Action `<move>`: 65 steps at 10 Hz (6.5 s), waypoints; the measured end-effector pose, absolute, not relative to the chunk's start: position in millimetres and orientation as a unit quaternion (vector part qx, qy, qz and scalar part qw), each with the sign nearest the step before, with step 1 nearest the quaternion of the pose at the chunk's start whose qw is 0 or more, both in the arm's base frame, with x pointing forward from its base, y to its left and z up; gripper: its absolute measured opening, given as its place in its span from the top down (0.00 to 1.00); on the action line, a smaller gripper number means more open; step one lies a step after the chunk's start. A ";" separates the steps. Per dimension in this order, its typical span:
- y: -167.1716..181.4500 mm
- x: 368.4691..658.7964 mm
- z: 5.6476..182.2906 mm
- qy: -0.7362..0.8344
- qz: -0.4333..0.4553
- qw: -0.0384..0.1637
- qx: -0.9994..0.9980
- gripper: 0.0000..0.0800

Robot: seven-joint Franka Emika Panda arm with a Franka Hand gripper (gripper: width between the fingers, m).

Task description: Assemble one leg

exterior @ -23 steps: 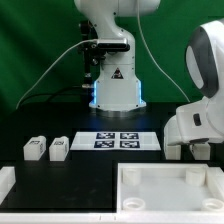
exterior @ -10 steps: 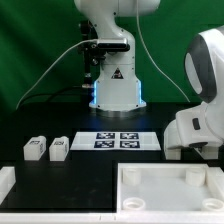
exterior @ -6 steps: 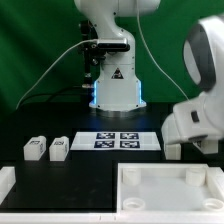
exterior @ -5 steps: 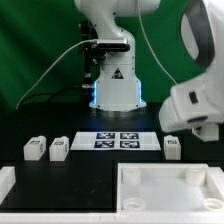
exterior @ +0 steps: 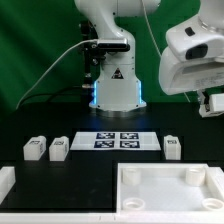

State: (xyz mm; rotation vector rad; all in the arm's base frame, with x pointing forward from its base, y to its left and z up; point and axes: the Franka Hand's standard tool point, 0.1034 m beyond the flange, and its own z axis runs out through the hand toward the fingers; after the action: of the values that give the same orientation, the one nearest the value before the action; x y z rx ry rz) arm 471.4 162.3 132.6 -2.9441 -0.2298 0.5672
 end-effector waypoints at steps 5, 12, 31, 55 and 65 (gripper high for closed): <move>125.7 559.1 161.7 -0.134 -0.059 0.061 -0.987 0.64; 97.7 613.8 160.2 -0.151 -0.250 0.039 -0.956 0.64; 115.5 619.7 74.3 -0.147 -0.256 0.059 -0.954 0.64; 136.7 627.4 116.9 -0.151 -0.032 0.070 -0.986 0.19; 117.1 623.5 107.3 -0.144 0.047 0.058 -0.987 0.19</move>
Offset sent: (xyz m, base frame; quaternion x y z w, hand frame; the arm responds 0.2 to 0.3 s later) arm 0.1000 -0.0534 0.0378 -0.0740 0.2586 -0.1370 0.9533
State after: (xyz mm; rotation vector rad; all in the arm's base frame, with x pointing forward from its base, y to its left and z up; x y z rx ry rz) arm 623.5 117.1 107.3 -2.9902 -0.4352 0.1428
